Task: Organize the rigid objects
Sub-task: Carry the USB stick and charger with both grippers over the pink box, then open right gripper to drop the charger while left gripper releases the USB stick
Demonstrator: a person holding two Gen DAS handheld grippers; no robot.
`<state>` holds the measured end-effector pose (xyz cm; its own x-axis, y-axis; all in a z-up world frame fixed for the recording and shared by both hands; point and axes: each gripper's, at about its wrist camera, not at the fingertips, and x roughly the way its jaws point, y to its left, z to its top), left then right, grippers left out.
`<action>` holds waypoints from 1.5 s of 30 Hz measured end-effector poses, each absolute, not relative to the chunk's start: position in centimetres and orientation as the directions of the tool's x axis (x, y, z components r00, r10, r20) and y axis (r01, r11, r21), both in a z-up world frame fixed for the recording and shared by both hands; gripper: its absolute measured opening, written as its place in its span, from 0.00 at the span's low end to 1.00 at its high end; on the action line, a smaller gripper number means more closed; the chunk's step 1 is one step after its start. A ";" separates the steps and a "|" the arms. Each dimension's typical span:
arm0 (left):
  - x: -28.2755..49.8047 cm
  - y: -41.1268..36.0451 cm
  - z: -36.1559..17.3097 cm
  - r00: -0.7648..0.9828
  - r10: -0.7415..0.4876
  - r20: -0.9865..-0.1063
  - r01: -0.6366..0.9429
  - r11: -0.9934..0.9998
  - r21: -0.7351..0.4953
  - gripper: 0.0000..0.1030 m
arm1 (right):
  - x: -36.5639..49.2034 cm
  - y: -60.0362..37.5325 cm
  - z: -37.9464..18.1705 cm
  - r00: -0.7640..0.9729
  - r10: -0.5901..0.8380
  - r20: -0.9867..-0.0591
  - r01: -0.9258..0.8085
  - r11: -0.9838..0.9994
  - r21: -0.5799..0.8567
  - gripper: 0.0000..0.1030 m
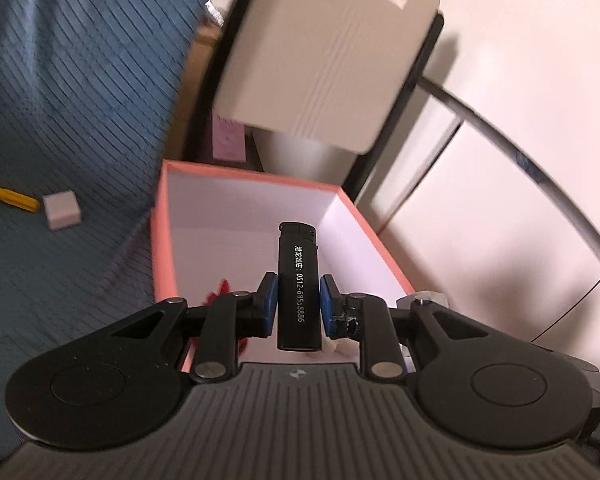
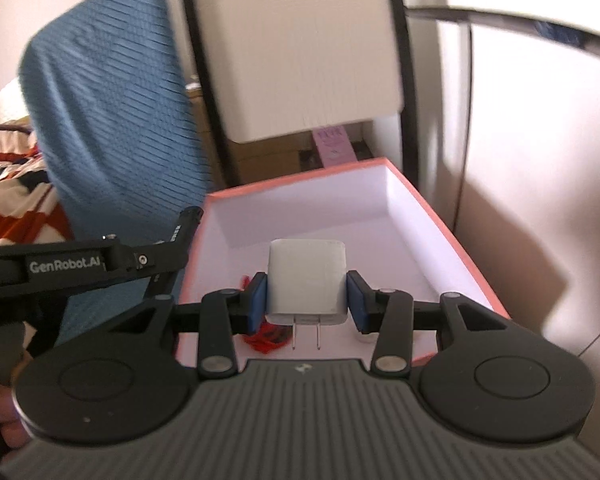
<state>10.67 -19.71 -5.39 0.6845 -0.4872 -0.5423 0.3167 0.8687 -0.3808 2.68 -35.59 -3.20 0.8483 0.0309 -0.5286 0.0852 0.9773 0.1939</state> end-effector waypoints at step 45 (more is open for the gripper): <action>11.5 -21.8 -4.4 0.664 -0.497 -0.559 0.351 0.867 -0.353 0.24 | 5.2 -38.5 -4.4 0.839 0.076 -0.539 0.059 0.971 0.230 0.47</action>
